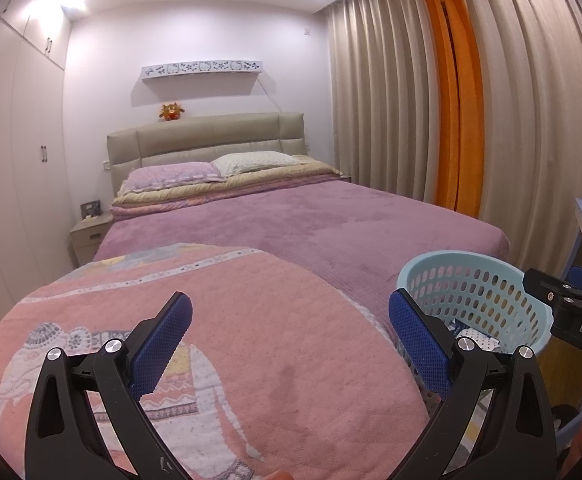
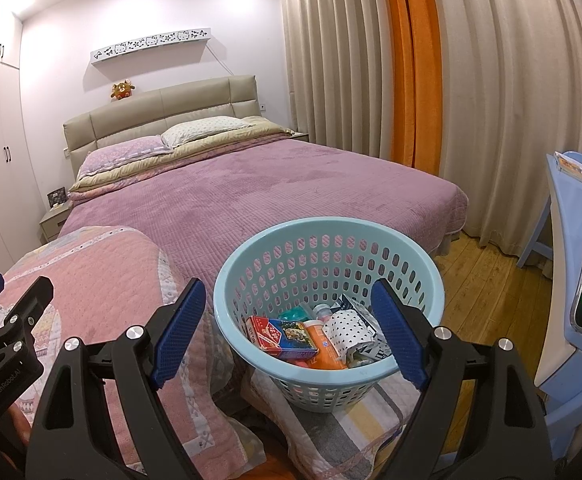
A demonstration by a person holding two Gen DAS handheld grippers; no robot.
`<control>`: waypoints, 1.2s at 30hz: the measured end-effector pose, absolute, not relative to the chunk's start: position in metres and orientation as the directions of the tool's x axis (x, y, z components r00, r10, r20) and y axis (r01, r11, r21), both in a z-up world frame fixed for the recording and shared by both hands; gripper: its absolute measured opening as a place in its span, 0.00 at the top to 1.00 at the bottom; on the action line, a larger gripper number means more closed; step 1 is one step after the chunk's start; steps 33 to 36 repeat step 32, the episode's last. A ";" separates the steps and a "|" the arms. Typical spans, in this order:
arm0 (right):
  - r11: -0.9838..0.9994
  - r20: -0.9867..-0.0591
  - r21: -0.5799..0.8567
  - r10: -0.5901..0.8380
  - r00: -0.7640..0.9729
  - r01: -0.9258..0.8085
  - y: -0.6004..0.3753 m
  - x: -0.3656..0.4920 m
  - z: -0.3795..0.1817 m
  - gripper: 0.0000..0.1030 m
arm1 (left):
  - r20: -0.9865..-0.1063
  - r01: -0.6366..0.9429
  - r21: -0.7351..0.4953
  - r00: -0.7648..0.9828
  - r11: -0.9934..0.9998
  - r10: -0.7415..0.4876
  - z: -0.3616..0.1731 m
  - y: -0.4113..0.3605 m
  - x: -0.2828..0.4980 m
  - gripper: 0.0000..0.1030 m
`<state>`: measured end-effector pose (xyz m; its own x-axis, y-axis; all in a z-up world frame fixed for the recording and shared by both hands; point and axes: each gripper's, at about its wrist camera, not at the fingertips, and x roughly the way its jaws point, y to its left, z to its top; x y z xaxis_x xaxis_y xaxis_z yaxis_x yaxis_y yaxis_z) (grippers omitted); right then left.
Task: Collect trash
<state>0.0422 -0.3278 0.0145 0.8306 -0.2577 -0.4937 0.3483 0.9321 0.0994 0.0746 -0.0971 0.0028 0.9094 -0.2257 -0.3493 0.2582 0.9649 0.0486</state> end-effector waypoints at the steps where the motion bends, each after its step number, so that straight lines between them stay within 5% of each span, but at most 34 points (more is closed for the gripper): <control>1: 0.932 -0.494 0.101 -0.256 0.831 0.347 -0.328 0.042 0.015 0.22 | -0.350 0.258 0.049 0.909 0.965 -0.226 0.003 -0.097 0.075 0.07; 36: 0.976 -0.452 0.043 -0.171 0.875 0.213 -0.247 0.044 0.039 0.22 | -0.440 0.129 -0.047 0.887 0.991 -0.136 0.037 0.020 0.065 0.07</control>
